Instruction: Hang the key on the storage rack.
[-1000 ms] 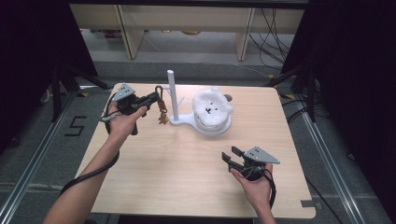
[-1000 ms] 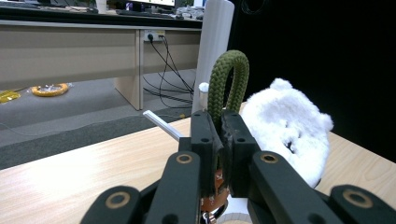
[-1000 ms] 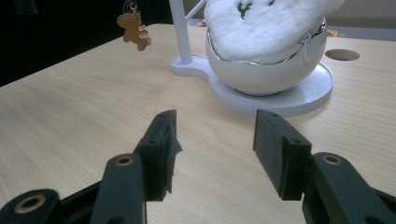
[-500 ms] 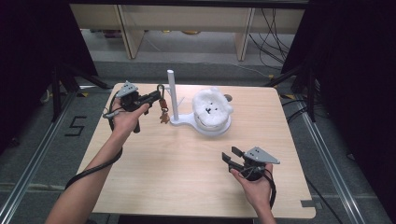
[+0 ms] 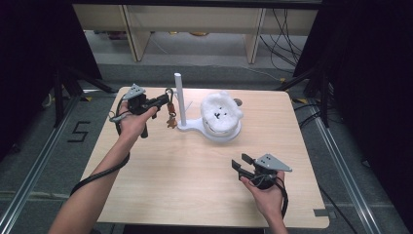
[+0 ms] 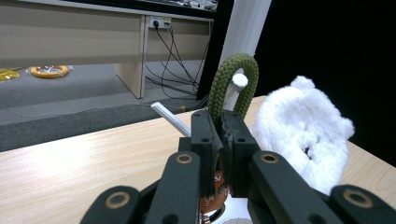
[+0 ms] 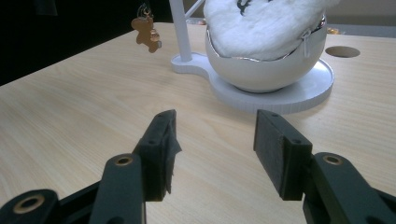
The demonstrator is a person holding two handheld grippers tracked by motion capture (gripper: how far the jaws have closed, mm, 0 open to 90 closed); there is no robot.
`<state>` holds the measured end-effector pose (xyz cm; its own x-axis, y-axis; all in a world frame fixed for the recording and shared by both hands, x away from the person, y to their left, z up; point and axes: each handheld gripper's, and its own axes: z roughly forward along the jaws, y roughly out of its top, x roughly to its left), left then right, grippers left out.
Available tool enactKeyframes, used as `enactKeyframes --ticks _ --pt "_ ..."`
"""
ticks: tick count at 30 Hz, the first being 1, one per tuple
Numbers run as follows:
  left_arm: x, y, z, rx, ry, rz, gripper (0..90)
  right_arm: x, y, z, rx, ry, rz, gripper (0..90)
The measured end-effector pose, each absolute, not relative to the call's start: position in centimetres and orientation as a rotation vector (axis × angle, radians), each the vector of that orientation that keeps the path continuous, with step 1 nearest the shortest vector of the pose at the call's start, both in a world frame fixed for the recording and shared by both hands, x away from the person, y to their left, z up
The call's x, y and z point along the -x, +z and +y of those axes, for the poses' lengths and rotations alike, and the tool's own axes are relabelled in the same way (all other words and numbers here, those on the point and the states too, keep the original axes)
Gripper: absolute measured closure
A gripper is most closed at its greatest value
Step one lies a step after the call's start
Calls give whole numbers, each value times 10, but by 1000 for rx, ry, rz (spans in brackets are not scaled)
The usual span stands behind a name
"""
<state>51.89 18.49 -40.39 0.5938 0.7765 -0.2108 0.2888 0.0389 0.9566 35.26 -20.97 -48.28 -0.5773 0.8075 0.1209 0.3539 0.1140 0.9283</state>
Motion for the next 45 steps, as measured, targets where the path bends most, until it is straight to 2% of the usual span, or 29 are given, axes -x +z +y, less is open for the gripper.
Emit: enactKeyframes --ticks 35,45 --pt "-527 -411 170 -1617 543 917 833 -351 -485 -206 -1175 1467 1991 497" --pt "-527 -416 171 -1663 547 910 786 -351 -486 -207 -1181 1480 1989 496"
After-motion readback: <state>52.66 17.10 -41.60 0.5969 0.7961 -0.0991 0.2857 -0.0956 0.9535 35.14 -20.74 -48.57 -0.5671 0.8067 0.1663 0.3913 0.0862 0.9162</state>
